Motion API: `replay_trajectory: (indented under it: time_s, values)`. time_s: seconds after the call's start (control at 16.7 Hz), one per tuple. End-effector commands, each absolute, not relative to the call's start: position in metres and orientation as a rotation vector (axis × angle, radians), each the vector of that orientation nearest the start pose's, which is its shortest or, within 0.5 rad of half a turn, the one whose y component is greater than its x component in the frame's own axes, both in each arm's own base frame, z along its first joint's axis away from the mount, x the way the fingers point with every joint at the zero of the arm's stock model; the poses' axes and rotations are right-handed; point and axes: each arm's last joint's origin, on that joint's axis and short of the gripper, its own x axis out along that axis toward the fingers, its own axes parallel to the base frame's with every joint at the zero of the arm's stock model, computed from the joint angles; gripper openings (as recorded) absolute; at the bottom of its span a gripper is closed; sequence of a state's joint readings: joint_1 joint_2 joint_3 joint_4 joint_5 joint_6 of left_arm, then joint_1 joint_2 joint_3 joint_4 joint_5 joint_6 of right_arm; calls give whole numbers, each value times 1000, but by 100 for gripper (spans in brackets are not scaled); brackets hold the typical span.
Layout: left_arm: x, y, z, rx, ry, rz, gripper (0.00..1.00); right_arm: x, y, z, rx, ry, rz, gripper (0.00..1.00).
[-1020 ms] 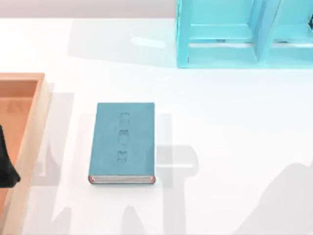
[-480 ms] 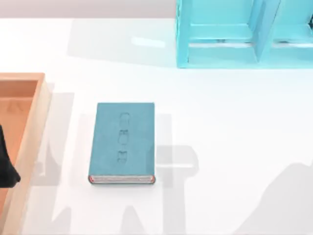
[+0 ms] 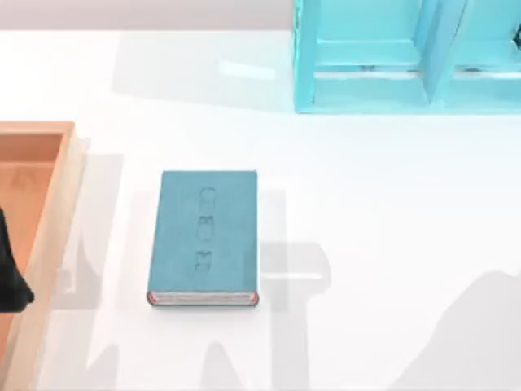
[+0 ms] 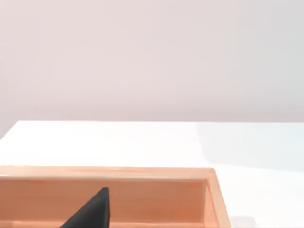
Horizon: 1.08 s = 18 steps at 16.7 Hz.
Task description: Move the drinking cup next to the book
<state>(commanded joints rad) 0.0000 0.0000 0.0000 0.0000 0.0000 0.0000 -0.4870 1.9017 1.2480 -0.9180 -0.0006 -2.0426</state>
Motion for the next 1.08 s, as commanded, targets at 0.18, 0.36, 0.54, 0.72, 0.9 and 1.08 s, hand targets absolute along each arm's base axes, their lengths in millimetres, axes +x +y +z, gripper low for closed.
replay_trajectory:
  time_s: [0.18, 0.36, 0.54, 0.72, 0.9, 1.08]
  values:
    - [106, -1, 160, 0, 0, 0, 100, 304, -158, 149, -1201, 1213, 1201, 0]
    - [106, -1, 160, 0, 0, 0, 100, 305, -158, 159, -1207, 1209, 1205, 0]
    - [106, -1, 160, 0, 0, 0, 100, 305, -158, 179, -1200, 1213, 1213, 0]
    - [106, -1, 160, 0, 0, 0, 100, 304, -158, 198, -1200, 1213, 1202, 0]
    - [106, -1, 160, 0, 0, 0, 100, 304, -158, 199, -1201, 1213, 1201, 0]
    - [106, -1, 160, 0, 0, 0, 100, 306, -156, 198, -1196, 1216, 1203, 0]
